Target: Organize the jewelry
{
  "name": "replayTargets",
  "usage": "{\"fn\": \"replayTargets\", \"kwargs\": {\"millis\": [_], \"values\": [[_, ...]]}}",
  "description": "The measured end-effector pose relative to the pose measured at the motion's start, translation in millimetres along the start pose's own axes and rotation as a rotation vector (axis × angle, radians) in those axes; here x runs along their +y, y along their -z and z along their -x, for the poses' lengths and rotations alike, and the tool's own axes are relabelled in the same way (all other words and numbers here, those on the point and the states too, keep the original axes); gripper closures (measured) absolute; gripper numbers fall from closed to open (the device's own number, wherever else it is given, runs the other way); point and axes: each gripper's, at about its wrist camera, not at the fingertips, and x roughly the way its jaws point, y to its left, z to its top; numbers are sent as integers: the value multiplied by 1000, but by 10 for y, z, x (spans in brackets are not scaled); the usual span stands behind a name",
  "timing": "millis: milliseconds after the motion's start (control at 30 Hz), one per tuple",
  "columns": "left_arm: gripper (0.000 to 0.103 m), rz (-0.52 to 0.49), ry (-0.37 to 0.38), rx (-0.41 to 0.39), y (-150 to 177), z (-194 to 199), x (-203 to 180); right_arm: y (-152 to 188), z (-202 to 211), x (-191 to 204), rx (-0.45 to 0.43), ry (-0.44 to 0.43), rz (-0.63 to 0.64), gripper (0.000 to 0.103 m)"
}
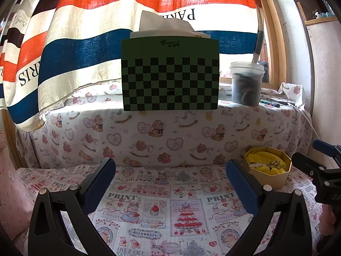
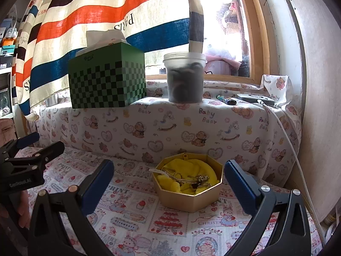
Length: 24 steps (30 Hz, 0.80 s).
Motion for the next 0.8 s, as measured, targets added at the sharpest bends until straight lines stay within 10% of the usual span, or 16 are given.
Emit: {"fn": "replayTargets", "kwargs": {"millis": [800], "values": [[0,4,-25,14,-1,-12,11,-9,-25,-15,16,20,-18,0]]}}
